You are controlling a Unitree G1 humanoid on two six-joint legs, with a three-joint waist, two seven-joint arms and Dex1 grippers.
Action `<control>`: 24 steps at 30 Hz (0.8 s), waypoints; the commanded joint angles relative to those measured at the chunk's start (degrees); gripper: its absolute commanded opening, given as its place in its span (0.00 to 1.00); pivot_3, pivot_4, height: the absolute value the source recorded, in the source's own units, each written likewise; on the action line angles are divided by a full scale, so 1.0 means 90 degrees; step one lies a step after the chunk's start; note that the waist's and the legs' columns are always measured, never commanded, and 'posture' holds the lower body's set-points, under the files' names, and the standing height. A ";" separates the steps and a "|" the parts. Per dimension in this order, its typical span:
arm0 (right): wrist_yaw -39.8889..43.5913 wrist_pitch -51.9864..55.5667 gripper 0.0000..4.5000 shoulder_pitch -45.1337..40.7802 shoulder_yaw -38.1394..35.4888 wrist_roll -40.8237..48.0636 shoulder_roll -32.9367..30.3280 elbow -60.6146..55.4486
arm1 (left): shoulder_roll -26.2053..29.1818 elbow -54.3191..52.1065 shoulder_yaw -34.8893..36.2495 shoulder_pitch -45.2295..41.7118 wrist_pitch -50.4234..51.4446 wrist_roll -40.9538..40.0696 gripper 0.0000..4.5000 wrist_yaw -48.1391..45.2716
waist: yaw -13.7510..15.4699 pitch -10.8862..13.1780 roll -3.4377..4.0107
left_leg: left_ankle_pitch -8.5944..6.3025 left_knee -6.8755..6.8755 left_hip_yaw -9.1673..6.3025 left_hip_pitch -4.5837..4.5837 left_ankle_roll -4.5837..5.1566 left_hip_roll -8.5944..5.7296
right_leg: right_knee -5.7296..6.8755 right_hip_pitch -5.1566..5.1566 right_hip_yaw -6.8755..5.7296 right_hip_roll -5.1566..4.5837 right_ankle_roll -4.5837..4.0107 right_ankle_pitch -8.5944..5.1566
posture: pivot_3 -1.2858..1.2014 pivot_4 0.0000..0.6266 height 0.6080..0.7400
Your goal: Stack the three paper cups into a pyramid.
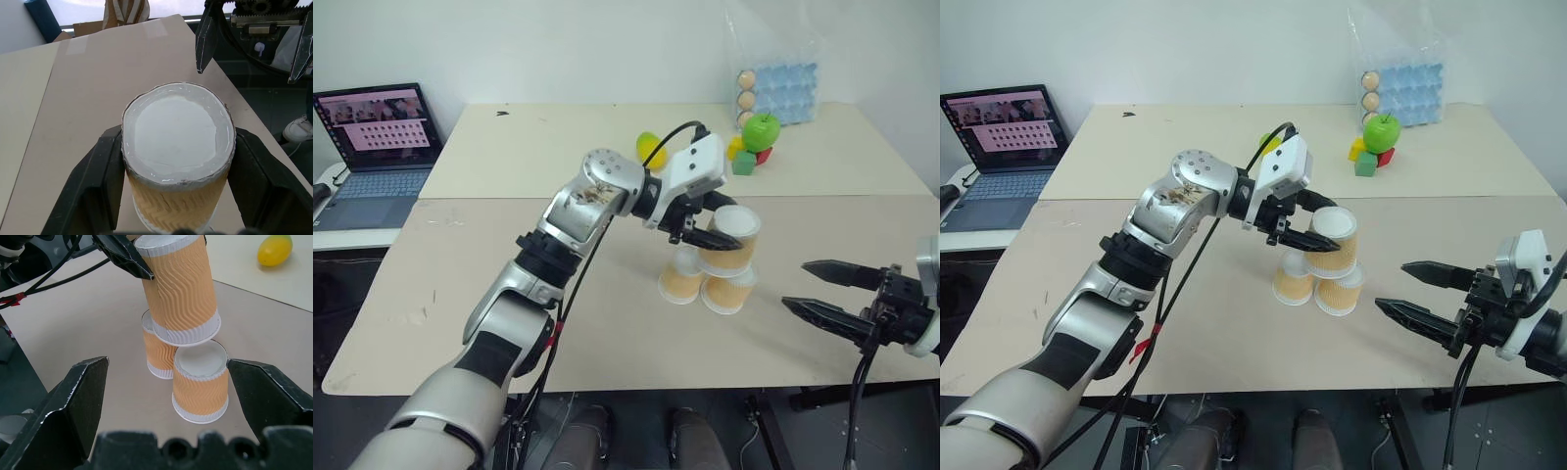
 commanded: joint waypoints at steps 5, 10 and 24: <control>-0.0014 -0.0344 1.00 0.0114 0.0002 -0.0073 0.0023 -0.0003 | -0.0012 0.0077 0.0130 -0.0264 -0.0144 0.0084 0.64 -0.0201 | 0.0001 0.0000 0.0000 | 0.0000 0.0000 0.0000 -0.0002 0.0001 -0.0002 | 0.0000 -0.0001 0.0000 0.0000 0.0001 0.0000 | 0.52 0.24 1.00; -0.0135 -0.0326 1.00 0.0061 0.0084 -0.0056 0.0038 -0.0022 | -0.0022 0.0140 0.0111 -0.0237 -0.0178 0.0131 0.64 -0.0285 | 0.0001 0.0000 0.0000 | 0.0000 0.0001 0.0000 -0.0001 0.0001 -0.0001 | 0.0000 0.0000 0.0000 0.0000 0.0001 0.0000 | 0.52 0.24 1.00; -0.0317 -0.0303 1.00 0.0110 0.0126 -0.0013 0.0039 -0.0153 | -0.0134 0.0262 0.0110 -0.0230 -0.0295 0.0191 0.99 -0.0354 | 0.0003 0.0000 0.0000 | 0.0001 0.0001 0.0000 -0.0001 0.0001 -0.0001 | 0.0001 0.0000 0.0000 0.0000 0.0001 -0.0001 | 0.52 0.24 1.00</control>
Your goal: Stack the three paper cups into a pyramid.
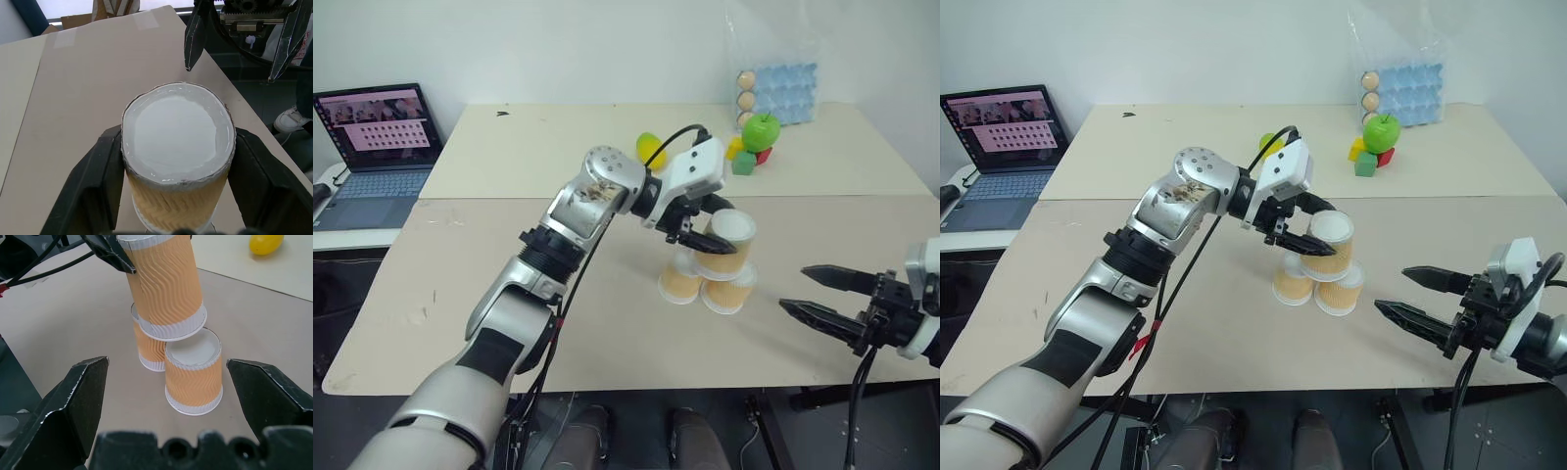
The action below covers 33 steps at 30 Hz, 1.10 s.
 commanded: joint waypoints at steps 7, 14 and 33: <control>-0.0016 -0.0099 1.00 -0.0039 -0.0122 0.0137 -0.0044 -0.0163 | 0.0055 -0.0032 0.0203 -0.0212 -0.0163 0.0049 0.99 0.0029 | -0.0002 0.0000 0.0000 | 0.0000 0.0001 0.0000 0.0001 0.0000 0.0000 | 0.0001 0.0000 0.0000 0.0000 0.0000 0.0000 | 0.52 0.24 1.00; 0.0086 -0.0066 1.00 -0.0235 -0.0010 0.0128 -0.0177 0.0003 | 0.0430 0.0176 0.0913 -0.0894 0.0672 -0.0364 0.99 0.0154 | -0.0016 0.0000 0.0000 | 0.0000 0.0003 0.0000 -0.0002 0.0000 0.0000 | 0.0001 -0.0004 -0.0001 0.0001 0.0001 0.0000 | 0.52 0.24 1.00; 0.0034 0.0034 1.00 -0.1150 0.0427 -0.0347 -0.0733 0.1384 | 0.2376 -0.2243 0.2966 0.1323 0.2608 -0.0819 0.99 0.2679 | -0.0084 0.0000 0.0000 | -0.0001 0.0002 0.0000 0.0017 -0.0001 0.0000 | 0.0019 -0.0002 0.0009 0.0002 -0.0046 0.0029 | 0.52 0.24 1.00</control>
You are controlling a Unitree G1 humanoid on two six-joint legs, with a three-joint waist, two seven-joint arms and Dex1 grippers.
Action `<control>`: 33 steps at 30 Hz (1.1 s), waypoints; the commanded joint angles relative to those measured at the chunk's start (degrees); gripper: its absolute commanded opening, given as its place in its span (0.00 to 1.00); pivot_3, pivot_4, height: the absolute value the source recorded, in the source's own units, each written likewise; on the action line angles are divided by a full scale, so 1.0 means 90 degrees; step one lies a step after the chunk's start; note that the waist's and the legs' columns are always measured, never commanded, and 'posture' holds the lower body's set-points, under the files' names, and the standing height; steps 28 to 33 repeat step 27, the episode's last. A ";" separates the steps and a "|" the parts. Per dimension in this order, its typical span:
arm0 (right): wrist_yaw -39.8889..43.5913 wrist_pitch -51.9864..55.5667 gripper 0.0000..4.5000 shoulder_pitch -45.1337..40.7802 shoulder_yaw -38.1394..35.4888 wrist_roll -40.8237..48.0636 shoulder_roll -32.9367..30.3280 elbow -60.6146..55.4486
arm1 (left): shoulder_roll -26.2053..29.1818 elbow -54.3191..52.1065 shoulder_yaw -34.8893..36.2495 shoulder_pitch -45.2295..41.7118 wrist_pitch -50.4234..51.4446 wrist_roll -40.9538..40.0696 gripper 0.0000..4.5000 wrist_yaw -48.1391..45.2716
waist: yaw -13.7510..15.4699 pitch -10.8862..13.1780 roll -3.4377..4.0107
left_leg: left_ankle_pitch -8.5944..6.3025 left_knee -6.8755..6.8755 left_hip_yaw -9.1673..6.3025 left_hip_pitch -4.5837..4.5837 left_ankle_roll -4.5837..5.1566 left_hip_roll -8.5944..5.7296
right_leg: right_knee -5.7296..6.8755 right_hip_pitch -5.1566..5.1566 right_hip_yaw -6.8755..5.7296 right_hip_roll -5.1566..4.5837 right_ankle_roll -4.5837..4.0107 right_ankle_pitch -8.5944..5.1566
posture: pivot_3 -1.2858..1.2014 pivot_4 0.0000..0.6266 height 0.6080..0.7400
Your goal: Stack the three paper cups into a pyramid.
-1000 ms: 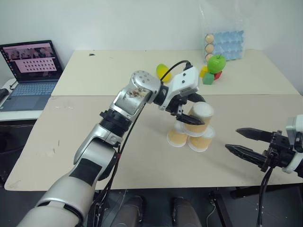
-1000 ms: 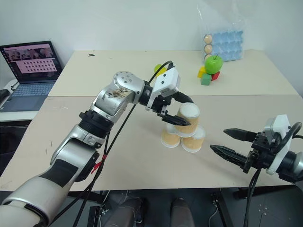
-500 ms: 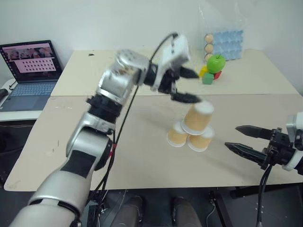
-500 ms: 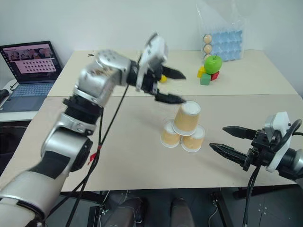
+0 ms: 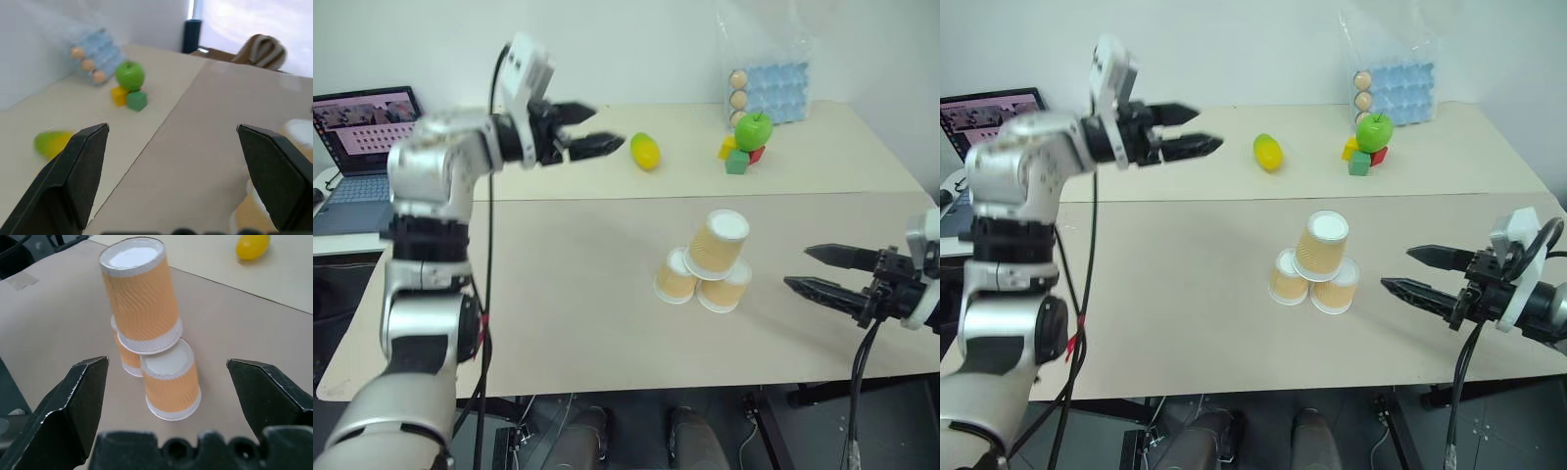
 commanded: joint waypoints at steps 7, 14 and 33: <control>-0.0829 -0.0491 1.00 0.0020 -0.0404 -0.0936 0.0158 0.0646 | -0.0376 -0.2847 0.0817 0.2609 0.0096 0.0109 0.99 0.2258 | 0.0101 -0.0002 0.0002 | -0.0014 0.0001 0.0000 0.0002 -0.0022 0.0001 | 0.0003 -0.0001 0.0004 0.0000 -0.0006 0.0004 | 0.52 0.24 1.00; -0.1785 -0.0915 1.00 0.0083 -0.0749 -0.1381 0.0763 0.0513 | -0.1068 -0.3675 0.0794 0.3897 -0.0303 0.0146 0.99 0.3189 | 0.0126 -0.0004 0.0004 | -0.0029 -0.0001 0.0001 0.0016 -0.0057 0.0002 | -0.0002 0.0015 0.0003 0.0003 -0.0009 0.0006 | 0.52 0.24 1.00; -0.1192 -0.0335 1.00 0.0989 -0.0012 -0.0703 0.0903 -0.0988 | -0.0542 -0.3903 -0.0083 0.4875 -0.1337 0.0151 0.99 0.2362 | 0.0088 -0.0015 0.0020 | -0.0031 -0.0005 0.0011 0.0030 -0.0061 0.0009 | -0.0009 0.0027 0.0007 0.0002 0.0036 -0.0022 | 0.52 0.24 1.00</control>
